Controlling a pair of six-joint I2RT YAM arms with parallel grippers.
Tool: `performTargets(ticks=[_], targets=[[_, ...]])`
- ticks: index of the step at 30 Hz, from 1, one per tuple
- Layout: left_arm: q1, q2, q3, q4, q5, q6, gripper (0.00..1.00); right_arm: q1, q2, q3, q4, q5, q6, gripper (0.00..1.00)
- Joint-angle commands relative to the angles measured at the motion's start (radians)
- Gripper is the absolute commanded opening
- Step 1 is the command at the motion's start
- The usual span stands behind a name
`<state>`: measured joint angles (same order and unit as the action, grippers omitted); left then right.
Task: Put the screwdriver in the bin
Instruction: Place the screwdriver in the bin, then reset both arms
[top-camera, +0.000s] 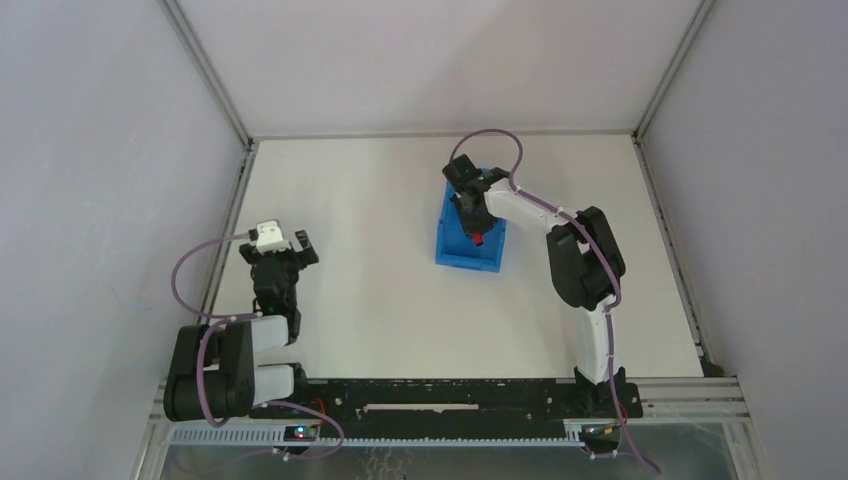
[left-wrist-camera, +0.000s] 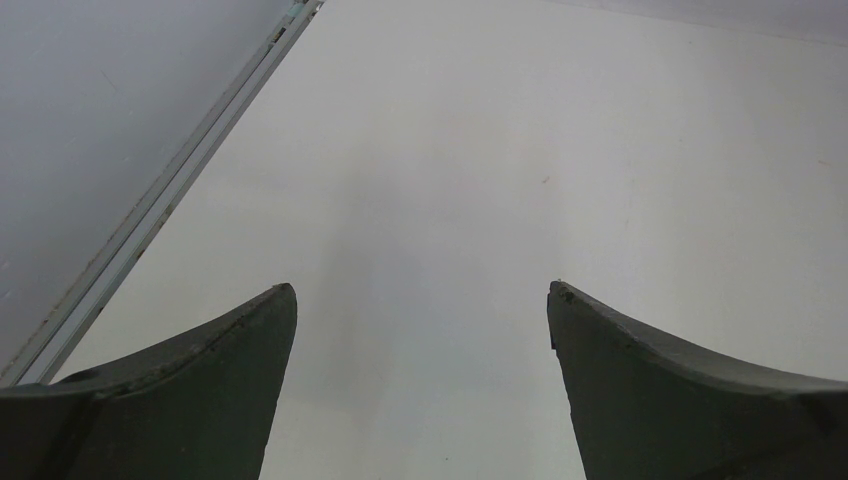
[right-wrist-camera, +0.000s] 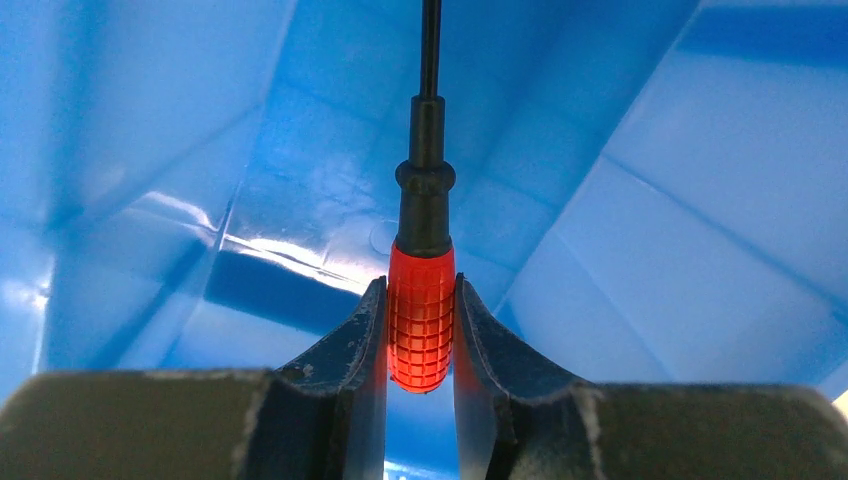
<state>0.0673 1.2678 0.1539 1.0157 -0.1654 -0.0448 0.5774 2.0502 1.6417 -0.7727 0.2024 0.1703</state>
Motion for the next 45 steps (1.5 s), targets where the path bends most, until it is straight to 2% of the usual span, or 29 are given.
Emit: performTargets(ticks=[1, 6, 11, 23, 35, 37, 38, 39, 45], targets=[[-0.005, -0.010, 0.038, 0.037, -0.015, 0.016, 1.00, 0.004, 0.009, 0.003, 0.027, 0.049, 0.028, 0.26], [-0.006, -0.010, 0.038, 0.037, -0.016, 0.016, 1.00, 0.001, 0.017, 0.008, 0.020, 0.075, 0.041, 0.43], [-0.005, -0.010, 0.038, 0.037, -0.016, 0.016, 1.00, 0.001, 0.002, 0.012, 0.026, 0.074, 0.037, 0.53], [-0.006, -0.010, 0.039, 0.037, -0.016, 0.016, 1.00, 0.002, -0.051, 0.042, 0.018, 0.066, 0.054, 0.56], [-0.005, -0.010, 0.038, 0.037, -0.014, 0.016, 1.00, -0.007, -0.134, 0.123, -0.030, 0.046, 0.074, 0.65], [-0.006, -0.010, 0.039, 0.037, -0.015, 0.016, 1.00, -0.011, -0.154, 0.132, -0.035, 0.054, 0.076, 0.72], [-0.005, -0.010, 0.038, 0.037, -0.015, 0.016, 1.00, -0.013, -0.165, 0.133, -0.035, 0.062, 0.078, 0.83], [-0.006, -0.010, 0.038, 0.037, -0.014, 0.016, 1.00, -0.014, -0.175, 0.133, -0.036, 0.067, 0.078, 0.97], [-0.006, -0.010, 0.038, 0.037, -0.015, 0.016, 1.00, -0.025, -0.236, 0.105, -0.043, 0.107, 0.086, 1.00]])
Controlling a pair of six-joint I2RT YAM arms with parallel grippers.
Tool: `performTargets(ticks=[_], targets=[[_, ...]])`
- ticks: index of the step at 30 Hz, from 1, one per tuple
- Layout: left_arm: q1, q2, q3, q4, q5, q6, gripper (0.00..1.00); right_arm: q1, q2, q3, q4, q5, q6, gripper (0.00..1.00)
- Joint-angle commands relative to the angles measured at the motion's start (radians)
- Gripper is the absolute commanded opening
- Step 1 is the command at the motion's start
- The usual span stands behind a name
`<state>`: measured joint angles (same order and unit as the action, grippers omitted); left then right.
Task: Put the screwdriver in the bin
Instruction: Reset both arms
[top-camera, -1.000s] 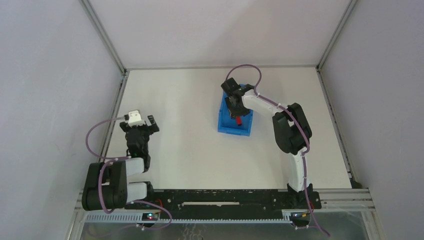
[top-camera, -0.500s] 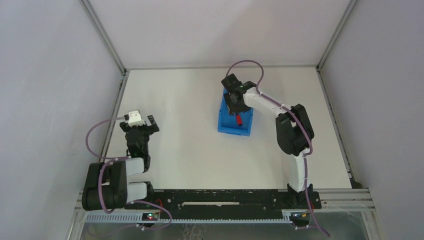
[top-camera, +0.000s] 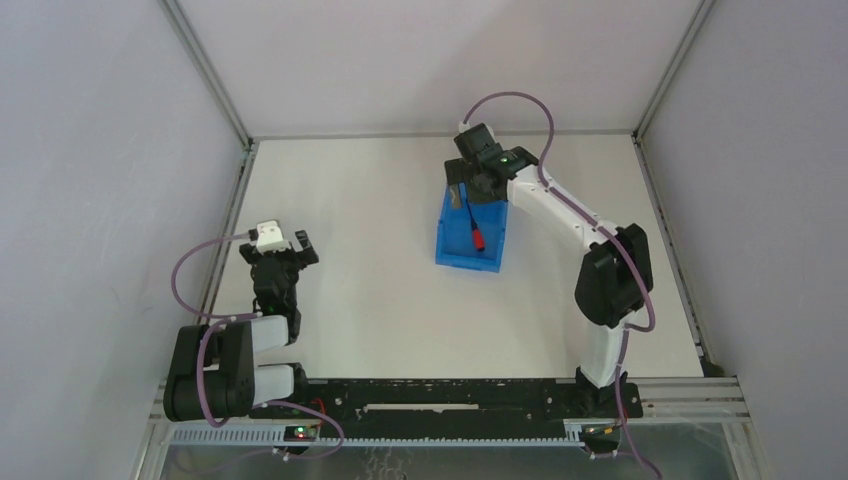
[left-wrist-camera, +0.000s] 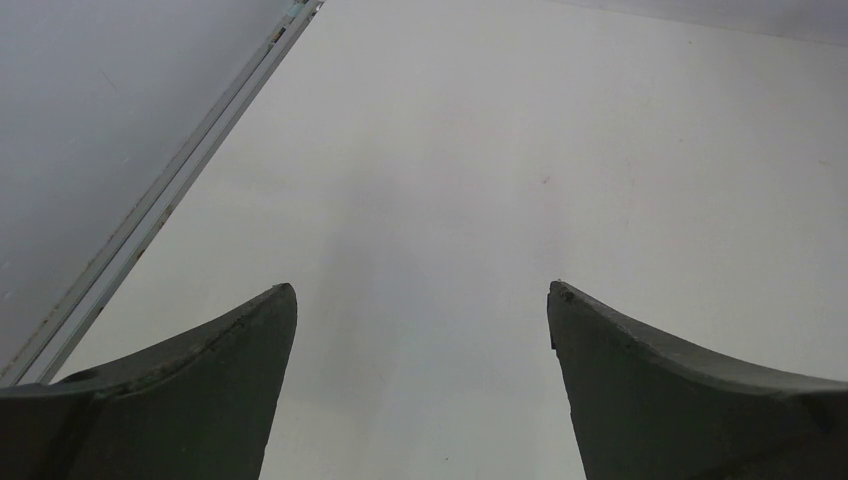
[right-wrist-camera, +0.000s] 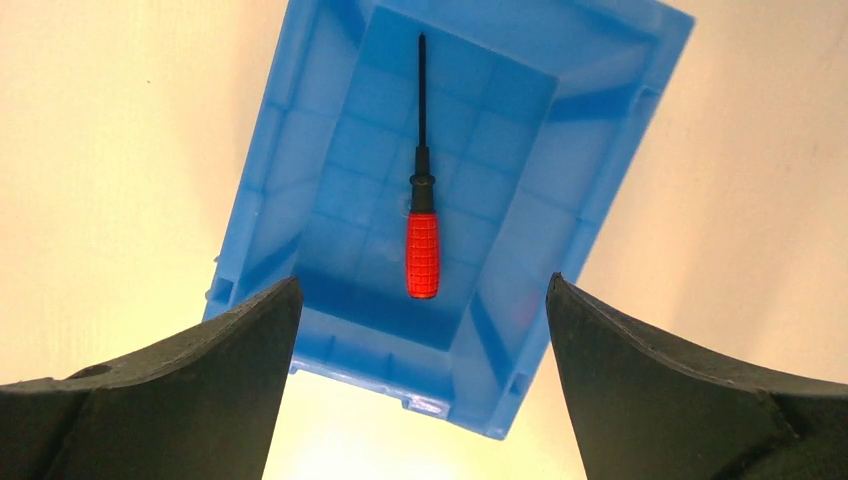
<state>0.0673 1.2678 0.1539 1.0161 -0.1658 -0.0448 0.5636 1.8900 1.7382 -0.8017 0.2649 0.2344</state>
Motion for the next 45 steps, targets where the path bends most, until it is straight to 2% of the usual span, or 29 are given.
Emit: performTargets(ticks=[1, 10, 21, 31, 35, 39, 45], targets=[[-0.005, -0.010, 0.038, 0.036, -0.015, 0.016, 1.00, -0.018, -0.089, -0.002, -0.013, 0.046, 0.026, 1.00], [-0.006, -0.010, 0.039, 0.036, -0.015, 0.016, 1.00, -0.131, -0.232, -0.138, -0.012, 0.047, 0.033, 1.00], [-0.005, -0.010, 0.039, 0.036, -0.014, 0.016, 1.00, -0.385, -0.379, -0.316, -0.010, 0.001, -0.019, 1.00], [-0.005, -0.010, 0.038, 0.036, -0.014, 0.016, 1.00, -0.555, -0.396, -0.356, -0.001, -0.050, -0.121, 1.00], [-0.005, -0.010, 0.039, 0.036, -0.014, 0.016, 1.00, -0.623, -0.407, -0.383, 0.044, -0.143, -0.189, 1.00], [-0.005, -0.010, 0.039, 0.036, -0.015, 0.016, 1.00, -0.658, -0.414, -0.387, 0.060, -0.223, -0.217, 1.00], [-0.006, -0.010, 0.038, 0.036, -0.015, 0.016, 1.00, -0.668, -0.424, -0.391, 0.062, -0.242, -0.233, 1.00]])
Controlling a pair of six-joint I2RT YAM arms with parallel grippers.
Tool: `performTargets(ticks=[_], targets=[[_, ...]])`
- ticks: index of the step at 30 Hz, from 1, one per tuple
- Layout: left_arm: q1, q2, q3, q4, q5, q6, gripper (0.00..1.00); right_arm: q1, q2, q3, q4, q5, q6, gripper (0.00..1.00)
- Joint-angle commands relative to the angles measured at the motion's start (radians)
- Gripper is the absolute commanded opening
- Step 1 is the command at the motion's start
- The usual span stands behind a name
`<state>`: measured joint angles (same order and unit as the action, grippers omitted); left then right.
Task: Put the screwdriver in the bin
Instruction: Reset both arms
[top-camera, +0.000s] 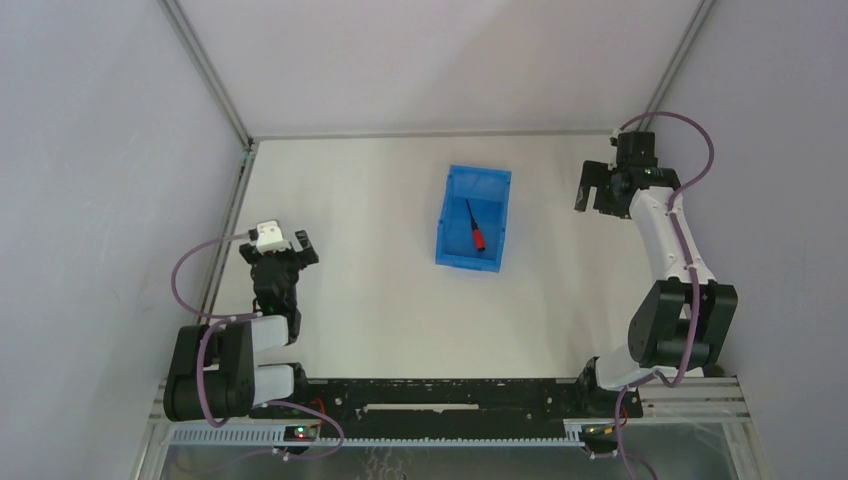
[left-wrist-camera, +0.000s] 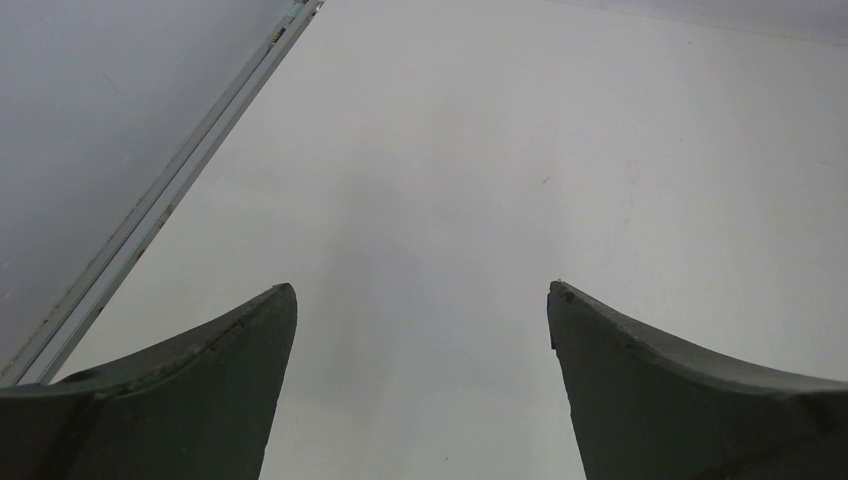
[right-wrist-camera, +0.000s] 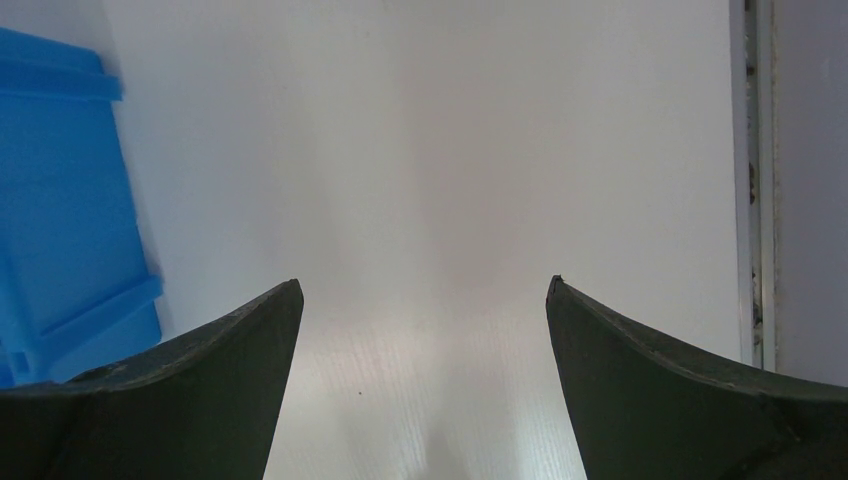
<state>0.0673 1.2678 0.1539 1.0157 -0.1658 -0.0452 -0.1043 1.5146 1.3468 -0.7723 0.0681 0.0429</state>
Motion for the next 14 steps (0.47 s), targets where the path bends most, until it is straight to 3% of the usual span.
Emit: performTargets(ticks=[1, 14], targets=[[-0.006, -0.010, 0.038, 0.037, -0.015, 0.016, 1.00, 0.000, -0.052, -0.003, 0.037, -0.044, -0.041, 1.00], [-0.006, -0.010, 0.039, 0.036, -0.014, 0.016, 1.00, -0.002, -0.051, -0.006, 0.053, -0.057, -0.041, 1.00]])
